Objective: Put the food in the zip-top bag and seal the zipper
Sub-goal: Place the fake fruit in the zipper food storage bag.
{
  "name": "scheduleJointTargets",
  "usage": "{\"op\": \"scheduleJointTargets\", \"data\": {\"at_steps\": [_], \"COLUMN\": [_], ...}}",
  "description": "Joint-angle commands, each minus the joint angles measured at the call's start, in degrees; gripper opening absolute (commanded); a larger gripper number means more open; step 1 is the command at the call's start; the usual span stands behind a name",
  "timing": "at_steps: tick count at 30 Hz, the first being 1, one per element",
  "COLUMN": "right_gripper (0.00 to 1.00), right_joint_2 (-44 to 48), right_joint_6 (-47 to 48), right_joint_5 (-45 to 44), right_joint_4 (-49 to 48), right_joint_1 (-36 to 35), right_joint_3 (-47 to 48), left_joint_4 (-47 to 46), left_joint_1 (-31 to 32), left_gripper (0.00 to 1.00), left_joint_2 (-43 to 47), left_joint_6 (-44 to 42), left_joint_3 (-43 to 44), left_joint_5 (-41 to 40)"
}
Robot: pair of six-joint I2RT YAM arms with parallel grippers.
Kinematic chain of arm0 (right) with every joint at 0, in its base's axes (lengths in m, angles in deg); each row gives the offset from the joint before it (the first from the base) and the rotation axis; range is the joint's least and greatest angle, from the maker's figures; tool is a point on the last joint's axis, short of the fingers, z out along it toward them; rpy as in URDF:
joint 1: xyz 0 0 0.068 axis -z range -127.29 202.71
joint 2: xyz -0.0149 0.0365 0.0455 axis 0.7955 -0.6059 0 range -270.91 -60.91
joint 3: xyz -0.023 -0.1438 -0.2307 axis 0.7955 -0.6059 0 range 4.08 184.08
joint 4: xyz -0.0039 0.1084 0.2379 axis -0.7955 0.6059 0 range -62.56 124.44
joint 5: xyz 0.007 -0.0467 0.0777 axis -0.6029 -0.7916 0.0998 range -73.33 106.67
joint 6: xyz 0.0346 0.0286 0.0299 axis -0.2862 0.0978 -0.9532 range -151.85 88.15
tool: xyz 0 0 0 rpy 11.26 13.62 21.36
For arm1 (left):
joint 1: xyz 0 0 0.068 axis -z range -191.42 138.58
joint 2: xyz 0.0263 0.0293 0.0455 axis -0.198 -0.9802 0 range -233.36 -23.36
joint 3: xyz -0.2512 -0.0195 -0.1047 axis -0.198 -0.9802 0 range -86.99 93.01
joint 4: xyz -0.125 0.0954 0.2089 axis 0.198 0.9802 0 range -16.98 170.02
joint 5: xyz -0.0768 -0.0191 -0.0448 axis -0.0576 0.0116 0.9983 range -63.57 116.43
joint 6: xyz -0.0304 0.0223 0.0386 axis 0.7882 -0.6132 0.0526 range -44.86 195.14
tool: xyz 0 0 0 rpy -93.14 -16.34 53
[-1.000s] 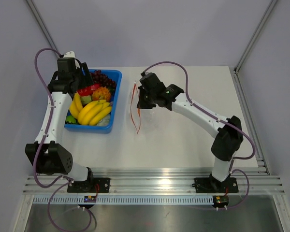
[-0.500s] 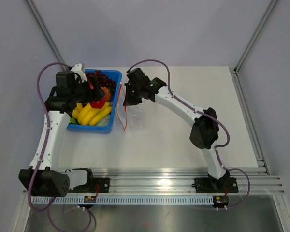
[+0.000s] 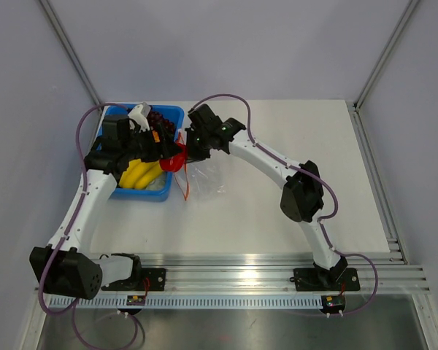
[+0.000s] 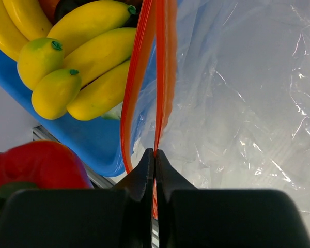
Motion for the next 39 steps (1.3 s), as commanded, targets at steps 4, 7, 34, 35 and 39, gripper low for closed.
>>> {"op": "scheduleJointTargets", "data": {"at_steps": [4, 7, 34, 35, 39], "right_gripper": [0.03, 0.03, 0.01, 0.00, 0.01], "right_joint_2": [4.16, 6.80, 14.10, 14.19, 14.45], "right_joint_6": [-1.61, -2.40, -9.08, -9.08, -9.35], "right_joint_5": [2.81, 3.95, 8.00, 8.00, 8.00], "right_joint_4": [-2.72, -5.18, -17.93, -18.02, -18.46], "right_joint_1": [0.14, 0.23, 0.32, 0.32, 0.40], "right_joint_3": [-3.12, -6.90, -14.56, -14.56, -14.38], "left_joint_4": [-6.78, -7.40, -5.73, -5.55, -4.59], "left_joint_1": [0.80, 0.80, 0.88, 0.88, 0.88], "left_gripper": [0.44, 0.43, 0.41, 0.41, 0.40], "left_joint_2": [-0.58, -1.01, -3.83, -3.83, -4.27], "left_joint_6": [2.69, 2.78, 1.64, 1.46, 0.94], "left_joint_3": [-2.28, -2.81, -5.54, -5.63, -5.45], "left_joint_5": [2.92, 2.04, 0.19, 0.02, -0.77]}}
